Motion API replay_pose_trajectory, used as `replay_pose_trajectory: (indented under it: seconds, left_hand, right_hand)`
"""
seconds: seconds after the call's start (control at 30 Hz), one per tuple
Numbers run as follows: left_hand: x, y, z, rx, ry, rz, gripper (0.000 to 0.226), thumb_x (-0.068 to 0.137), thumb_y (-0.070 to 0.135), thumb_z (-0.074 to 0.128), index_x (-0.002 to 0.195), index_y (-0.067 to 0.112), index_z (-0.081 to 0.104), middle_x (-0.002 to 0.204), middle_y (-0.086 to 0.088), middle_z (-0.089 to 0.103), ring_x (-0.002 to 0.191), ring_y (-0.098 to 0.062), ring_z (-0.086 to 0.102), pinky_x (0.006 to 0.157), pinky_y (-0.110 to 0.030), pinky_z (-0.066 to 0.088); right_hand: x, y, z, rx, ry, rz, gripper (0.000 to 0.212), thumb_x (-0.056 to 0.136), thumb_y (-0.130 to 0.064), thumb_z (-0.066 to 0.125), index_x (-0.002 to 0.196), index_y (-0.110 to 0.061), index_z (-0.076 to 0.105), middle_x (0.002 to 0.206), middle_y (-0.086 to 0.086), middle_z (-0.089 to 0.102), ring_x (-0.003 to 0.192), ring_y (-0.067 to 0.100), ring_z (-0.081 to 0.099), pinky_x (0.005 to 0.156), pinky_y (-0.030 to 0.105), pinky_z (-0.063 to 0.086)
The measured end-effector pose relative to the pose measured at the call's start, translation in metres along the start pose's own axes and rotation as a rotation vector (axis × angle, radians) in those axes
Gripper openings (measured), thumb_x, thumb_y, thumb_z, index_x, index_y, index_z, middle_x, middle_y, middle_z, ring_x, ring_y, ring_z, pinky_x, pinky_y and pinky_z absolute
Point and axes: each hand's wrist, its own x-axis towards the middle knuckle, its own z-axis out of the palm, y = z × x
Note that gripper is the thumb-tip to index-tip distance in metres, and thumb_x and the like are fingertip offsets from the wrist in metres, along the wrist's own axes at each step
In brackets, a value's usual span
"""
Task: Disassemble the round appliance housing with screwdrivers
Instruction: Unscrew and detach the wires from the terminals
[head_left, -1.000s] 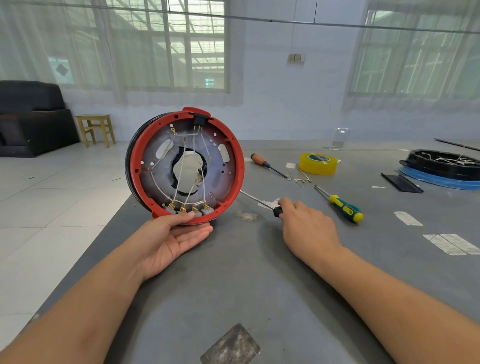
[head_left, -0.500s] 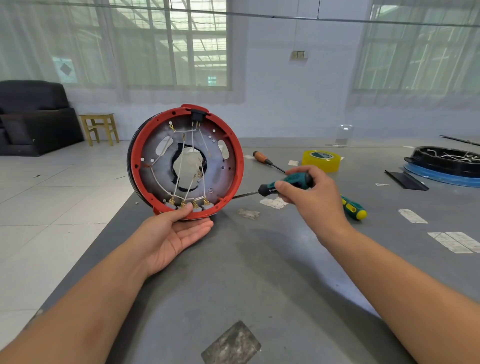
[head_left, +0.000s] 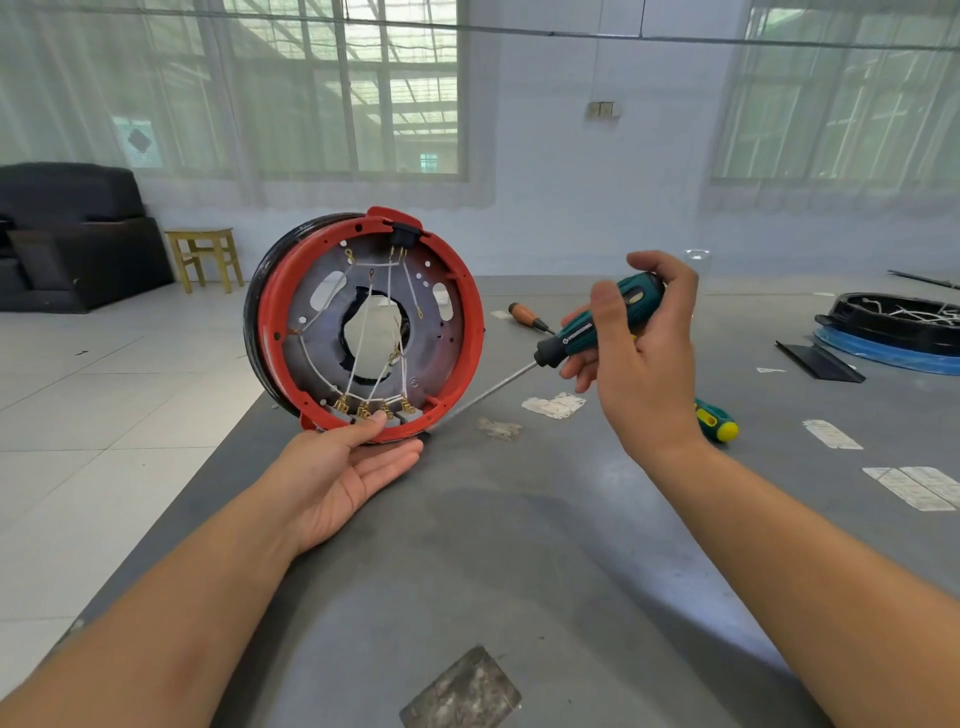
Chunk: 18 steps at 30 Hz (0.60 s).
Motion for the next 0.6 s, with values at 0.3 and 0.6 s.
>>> replay_pose_trajectory:
  seconds: [0.3, 0.6]
  left_hand:
    - [-0.0025, -0.0017, 0.0048, 0.05, 0.049, 0.046, 0.021, 0.1, -0.008, 0.059, 0.119, -0.014, 0.064, 0.112, -0.033, 0.074, 0.093, -0.042, 0.079, 0.07, -0.043, 0.068]
    - [-0.002, -0.0021, 0.006, 0.099, 0.075, 0.035, 0.026, 0.099, -0.011, 0.059, 0.125, -0.013, 0.062, 0.114, -0.035, 0.073, 0.099, -0.044, 0.077, 0.071, -0.042, 0.068]
  right_hand:
    - [0.0027, -0.0017, 0.0006, 0.06, -0.041, 0.013, 0.038, 0.1, -0.012, 0.063, 0.124, -0.027, 0.038, 0.103, 0.012, 0.063, 0.059, 0.03, 0.071, 0.061, 0.029, 0.059]
    - [-0.0028, 0.0023, 0.0066, -0.022, -0.13, -0.061, 0.039, 0.098, -0.015, 0.064, 0.118, -0.037, 0.038, 0.1, 0.007, 0.062, 0.063, 0.027, 0.072, 0.062, 0.031, 0.06]
